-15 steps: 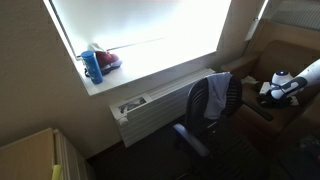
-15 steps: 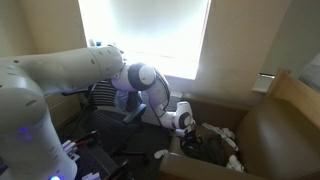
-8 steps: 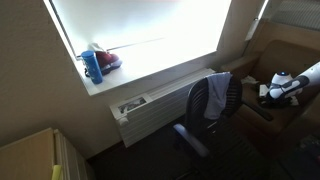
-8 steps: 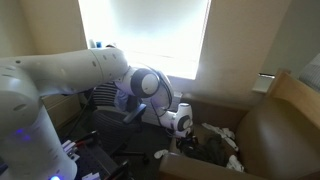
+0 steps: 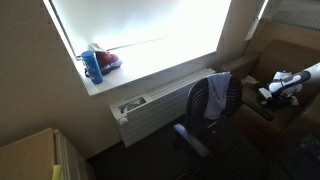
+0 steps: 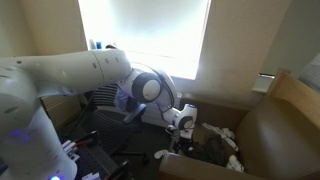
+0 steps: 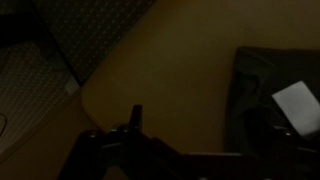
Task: Hang the t-shirt on the backrest of the chair
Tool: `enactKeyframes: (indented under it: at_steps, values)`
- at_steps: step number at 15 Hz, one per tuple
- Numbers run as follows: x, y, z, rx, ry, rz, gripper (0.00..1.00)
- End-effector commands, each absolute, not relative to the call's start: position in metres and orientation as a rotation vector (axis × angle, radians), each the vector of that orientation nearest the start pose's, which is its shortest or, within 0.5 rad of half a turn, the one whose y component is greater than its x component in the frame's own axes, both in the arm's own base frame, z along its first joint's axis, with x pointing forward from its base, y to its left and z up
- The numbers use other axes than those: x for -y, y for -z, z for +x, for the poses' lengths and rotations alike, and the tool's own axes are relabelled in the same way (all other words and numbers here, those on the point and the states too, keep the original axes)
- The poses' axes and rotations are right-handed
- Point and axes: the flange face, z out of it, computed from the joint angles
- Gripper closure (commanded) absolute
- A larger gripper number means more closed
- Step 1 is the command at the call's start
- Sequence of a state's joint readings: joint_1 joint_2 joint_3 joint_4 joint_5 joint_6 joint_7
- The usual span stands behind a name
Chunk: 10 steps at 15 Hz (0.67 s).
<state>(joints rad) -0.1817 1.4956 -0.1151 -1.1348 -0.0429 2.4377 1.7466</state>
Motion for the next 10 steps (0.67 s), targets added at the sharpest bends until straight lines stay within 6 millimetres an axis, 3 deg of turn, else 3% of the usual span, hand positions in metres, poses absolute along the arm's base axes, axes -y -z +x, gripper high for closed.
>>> enactKeyframes:
  at_steps: [1,2,3,10]
  values:
    - [0.182,0.137,0.612,-2.806,-0.275,-2.085,0.0]
    - [0.183,0.136,0.609,-2.825,-0.313,-2.109,0.25]
    - [0.185,0.138,0.606,-2.847,-0.327,-2.128,0.27]
    - [0.181,0.132,0.607,-2.915,-0.292,-2.159,0.75]
